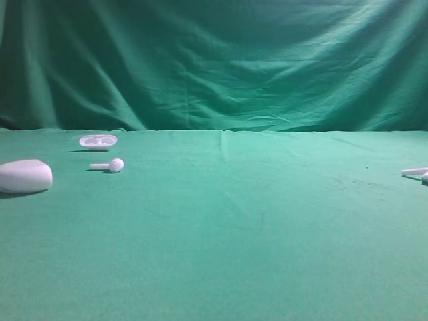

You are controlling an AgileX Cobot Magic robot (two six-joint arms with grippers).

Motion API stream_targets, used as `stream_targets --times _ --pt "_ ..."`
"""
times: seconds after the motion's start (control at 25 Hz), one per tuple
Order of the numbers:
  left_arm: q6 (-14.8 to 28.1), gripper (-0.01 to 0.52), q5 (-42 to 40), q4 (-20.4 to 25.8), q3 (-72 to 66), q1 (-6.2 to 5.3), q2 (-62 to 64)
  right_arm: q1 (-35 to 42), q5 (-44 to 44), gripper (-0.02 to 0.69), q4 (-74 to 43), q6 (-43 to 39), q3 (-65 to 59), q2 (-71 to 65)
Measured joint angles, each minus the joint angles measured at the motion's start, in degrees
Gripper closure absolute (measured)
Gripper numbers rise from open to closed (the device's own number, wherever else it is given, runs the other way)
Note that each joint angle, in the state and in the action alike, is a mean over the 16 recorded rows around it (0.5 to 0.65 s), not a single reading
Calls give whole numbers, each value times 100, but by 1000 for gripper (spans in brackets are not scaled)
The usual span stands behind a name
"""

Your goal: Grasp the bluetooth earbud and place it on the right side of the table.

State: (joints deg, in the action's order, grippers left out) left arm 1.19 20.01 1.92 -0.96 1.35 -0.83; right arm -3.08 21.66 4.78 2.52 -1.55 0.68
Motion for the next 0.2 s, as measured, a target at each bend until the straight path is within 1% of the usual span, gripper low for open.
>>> stream_targets --times 0.2 --pt "0 514 0 0 0 0 0 0 3 665 15 -3 0 0"
